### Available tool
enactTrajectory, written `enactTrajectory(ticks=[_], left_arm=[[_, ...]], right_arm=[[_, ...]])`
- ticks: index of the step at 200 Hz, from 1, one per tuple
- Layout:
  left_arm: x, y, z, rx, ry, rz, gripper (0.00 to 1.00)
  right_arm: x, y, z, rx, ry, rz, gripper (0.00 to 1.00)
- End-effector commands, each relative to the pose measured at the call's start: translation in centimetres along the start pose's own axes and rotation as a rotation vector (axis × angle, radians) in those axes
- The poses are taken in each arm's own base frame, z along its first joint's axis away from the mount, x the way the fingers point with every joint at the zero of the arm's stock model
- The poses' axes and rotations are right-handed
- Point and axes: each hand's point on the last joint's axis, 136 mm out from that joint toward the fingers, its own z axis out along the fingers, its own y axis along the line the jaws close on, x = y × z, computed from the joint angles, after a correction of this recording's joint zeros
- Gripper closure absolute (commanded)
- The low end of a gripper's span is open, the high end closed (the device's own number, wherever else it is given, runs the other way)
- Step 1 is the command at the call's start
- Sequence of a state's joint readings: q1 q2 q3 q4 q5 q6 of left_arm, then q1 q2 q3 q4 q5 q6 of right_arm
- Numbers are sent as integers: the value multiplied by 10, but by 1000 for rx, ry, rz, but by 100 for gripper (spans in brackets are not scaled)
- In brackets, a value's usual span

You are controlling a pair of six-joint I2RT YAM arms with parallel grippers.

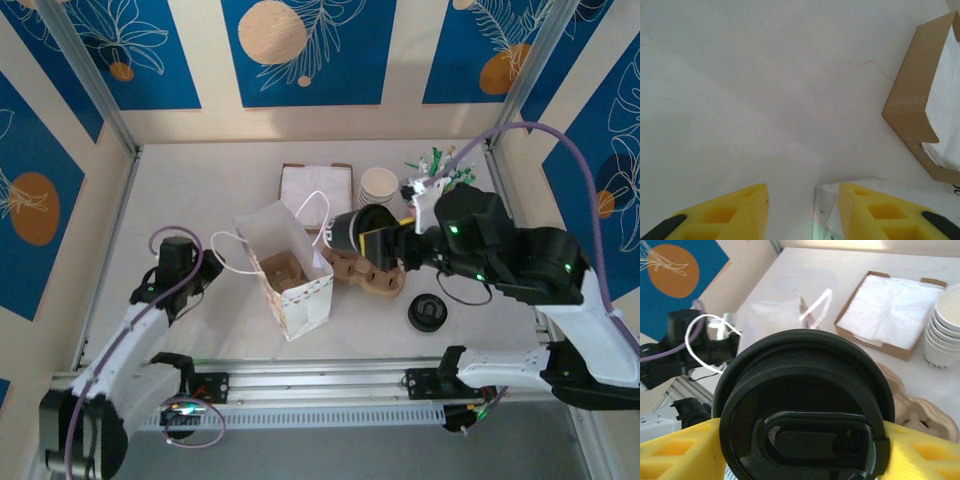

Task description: Pack the takeout coffee

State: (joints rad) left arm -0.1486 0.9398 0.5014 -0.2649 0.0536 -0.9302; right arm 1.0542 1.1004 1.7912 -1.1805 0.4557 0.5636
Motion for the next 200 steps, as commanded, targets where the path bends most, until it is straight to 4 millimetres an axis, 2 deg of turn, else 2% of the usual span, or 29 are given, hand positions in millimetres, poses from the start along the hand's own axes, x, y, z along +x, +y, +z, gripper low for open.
enactTrajectory(ticks=[1,29,59,84,107,149,200], left_arm=[[-19,-47,10,177,10,46,59],[-35,-66,32,226,50,63,60],[-36,-100,46,367,119,82,61],[-31,-115,50,449,157,108,60],[-22,-122,53,491,195,134,60],[-6,-123,55,535,244,150,58],[19,-113,52,506,302,165,57]], right_arm=[[-23,28,-1,-80,-58,-57,31],[-31,46,4,-86,-57,-102,31],[-26,66,25,-93,-9,-141,30],[-21,67,44,-41,43,-156,30],[-15,70,61,-19,97,-177,30],[7,72,94,-6,246,-171,29],[30,65,122,40,400,-198,29]])
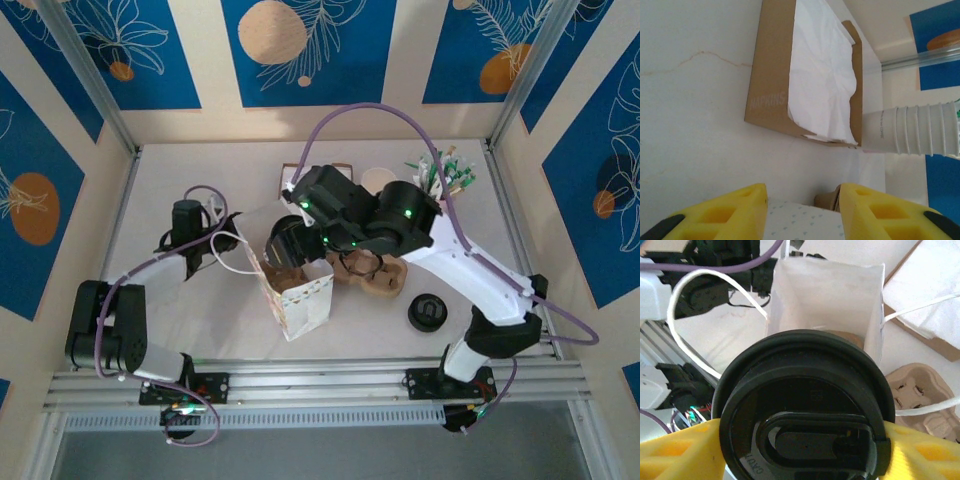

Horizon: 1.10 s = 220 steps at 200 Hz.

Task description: Pack the takeout coffee

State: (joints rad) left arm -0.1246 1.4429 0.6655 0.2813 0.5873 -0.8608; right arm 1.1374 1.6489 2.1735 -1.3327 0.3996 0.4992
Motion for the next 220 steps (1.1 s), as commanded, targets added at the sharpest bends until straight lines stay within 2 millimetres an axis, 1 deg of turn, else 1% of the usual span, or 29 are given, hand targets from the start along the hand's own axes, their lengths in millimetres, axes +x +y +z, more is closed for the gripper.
enactTrajectory(ticks=[1,45,94,115,147,192,220], left_arm=[[19,-3,-1,18,47,32,57],[31,4,-11,-15,32,22,57],[48,7,-20,-29,33,16,57],[58,11,-23,-46,36,14,57],[69,10,-29,-47,41,18,57],[73,15,-41,-79,6,23,58],[75,18,-44,-96,1,26,58]], right_arm=[[11,1,3,-6,78,-29,29],[18,-1,18,30,163,-70,29],[33,-1,37,53,260,-103,29],[38,-3,42,68,290,-117,29],[47,-7,47,78,340,-133,29],[57,-7,55,86,389,-141,30],[64,-5,62,83,411,-149,30]])
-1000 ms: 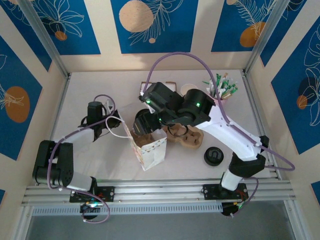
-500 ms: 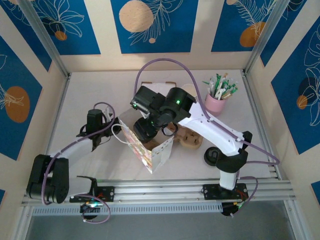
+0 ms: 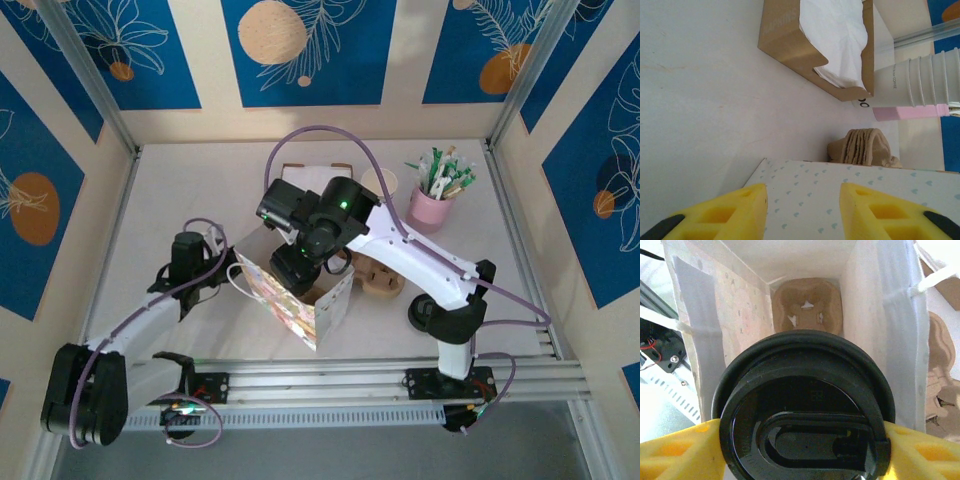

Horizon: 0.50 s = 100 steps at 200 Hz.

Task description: Pack the takeout coffee

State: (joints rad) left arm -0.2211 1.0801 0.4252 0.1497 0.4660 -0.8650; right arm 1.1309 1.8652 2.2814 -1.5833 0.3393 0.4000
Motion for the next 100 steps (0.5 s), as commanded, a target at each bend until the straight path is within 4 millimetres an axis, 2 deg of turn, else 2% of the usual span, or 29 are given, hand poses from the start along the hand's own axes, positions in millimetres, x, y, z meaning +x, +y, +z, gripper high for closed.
enactTrajectory(ticks=[1,67,100], left_arm=[[8,10,-1,-41,9,-9,58],[5,7,-7,-56,-1,15,57],[1,0,-16,-77,-7,71,53]], right_arm=[[10,6,12,-12,62,-22,30],[14,7,27,0,91,-46,30],[14,9,35,-7,97,-62,32]])
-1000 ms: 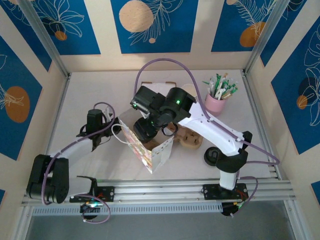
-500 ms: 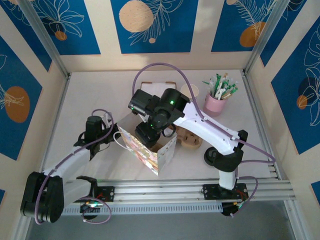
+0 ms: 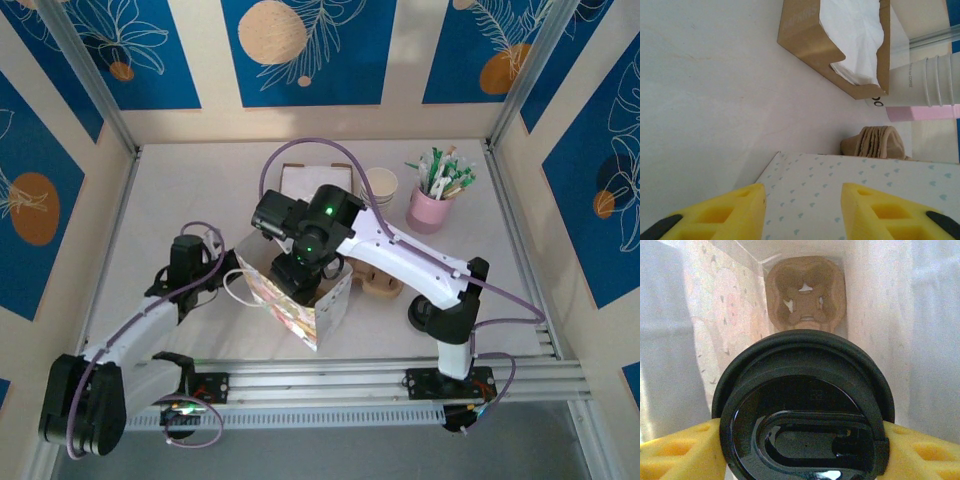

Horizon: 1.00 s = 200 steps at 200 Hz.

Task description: Pack the takeout coffee

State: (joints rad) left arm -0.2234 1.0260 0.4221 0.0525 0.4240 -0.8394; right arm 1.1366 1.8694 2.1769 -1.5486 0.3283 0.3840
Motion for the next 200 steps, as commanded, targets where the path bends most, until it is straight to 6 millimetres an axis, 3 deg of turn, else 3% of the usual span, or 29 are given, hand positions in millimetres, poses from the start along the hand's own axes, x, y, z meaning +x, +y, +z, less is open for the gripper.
enactTrajectory(ticks=[1,142,200], left_arm=[[-5,-10,-9,-20,-9,68,52],[-39,-80,-71,9,-96,280,23],[-54,-93,-101,-32,-189,320,15]], right_arm=[[2,7,9,-22,22,-35,32],[3,1,29,-57,40,-74,33],[11,2,44,-77,62,-84,33]])
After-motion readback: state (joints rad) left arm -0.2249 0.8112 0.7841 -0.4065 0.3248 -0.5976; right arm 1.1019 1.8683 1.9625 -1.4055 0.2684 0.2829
